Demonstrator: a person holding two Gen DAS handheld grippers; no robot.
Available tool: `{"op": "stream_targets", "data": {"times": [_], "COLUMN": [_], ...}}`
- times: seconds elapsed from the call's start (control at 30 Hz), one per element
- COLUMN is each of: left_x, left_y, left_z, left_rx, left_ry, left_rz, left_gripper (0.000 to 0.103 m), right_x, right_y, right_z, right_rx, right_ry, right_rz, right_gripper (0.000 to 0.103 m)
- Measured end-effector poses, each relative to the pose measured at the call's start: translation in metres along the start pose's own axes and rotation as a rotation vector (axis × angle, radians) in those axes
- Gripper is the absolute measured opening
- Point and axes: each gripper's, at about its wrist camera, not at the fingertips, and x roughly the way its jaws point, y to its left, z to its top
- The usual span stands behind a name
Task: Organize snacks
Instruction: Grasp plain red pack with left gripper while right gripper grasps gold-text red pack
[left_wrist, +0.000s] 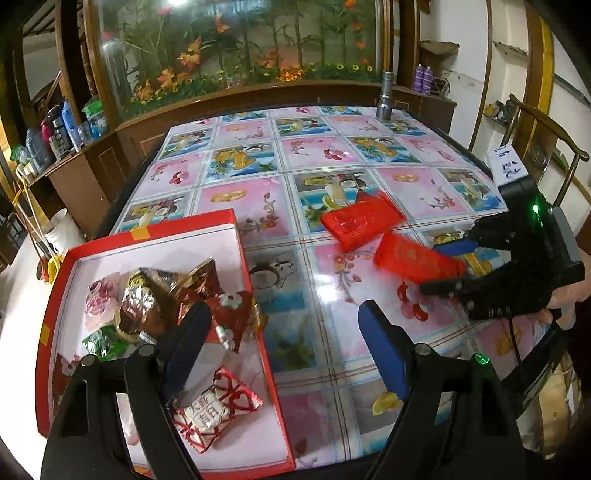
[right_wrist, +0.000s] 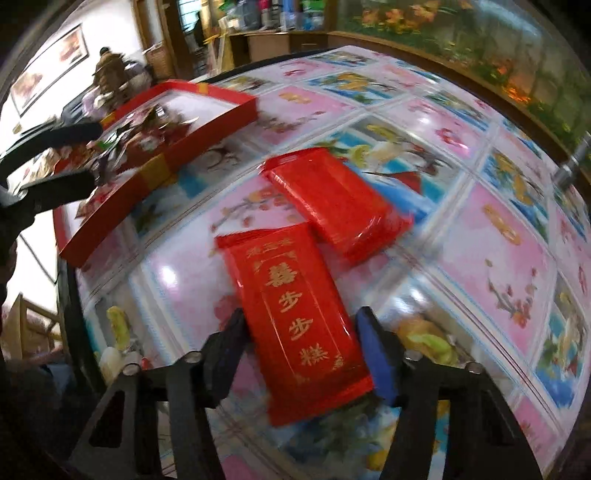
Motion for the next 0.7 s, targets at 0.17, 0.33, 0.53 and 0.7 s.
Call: {"op": "stream_targets", "data": {"times": [0.17, 0.33, 0.53, 0.7], "left_x": [0.009, 0.041, 0.095, 0.127], "left_y": [-0.015, -0.039, -0.069, -0.087], "left_z": [0.025, 0.059, 0.086, 0.092], "left_rx": [0.043, 0.117, 0.204, 0.292], "left_ry": [-0.006, 0.002, 0.041, 0.078], "left_rz": [0.026, 0.039, 0.033, 0.053], "left_gripper": [0.082, 0.082, 0.082, 0.082], "right_x": [-0.01, -0.024, -0.03, -0.026], "right_y": [-0.041, -0.091, -0.107, -0.101], "right_z": [-0.009, -0.025, -0.034, -0.03], "right_rx": [0.131, 0.37, 0.508, 0.49], "right_ry": [0.008, -0.003, -0.085, -0.089], "right_rz": [-0.058, -0.124, -0.155, -0.187], "right_gripper": [0.052, 0.052, 0.055, 0.059]}}
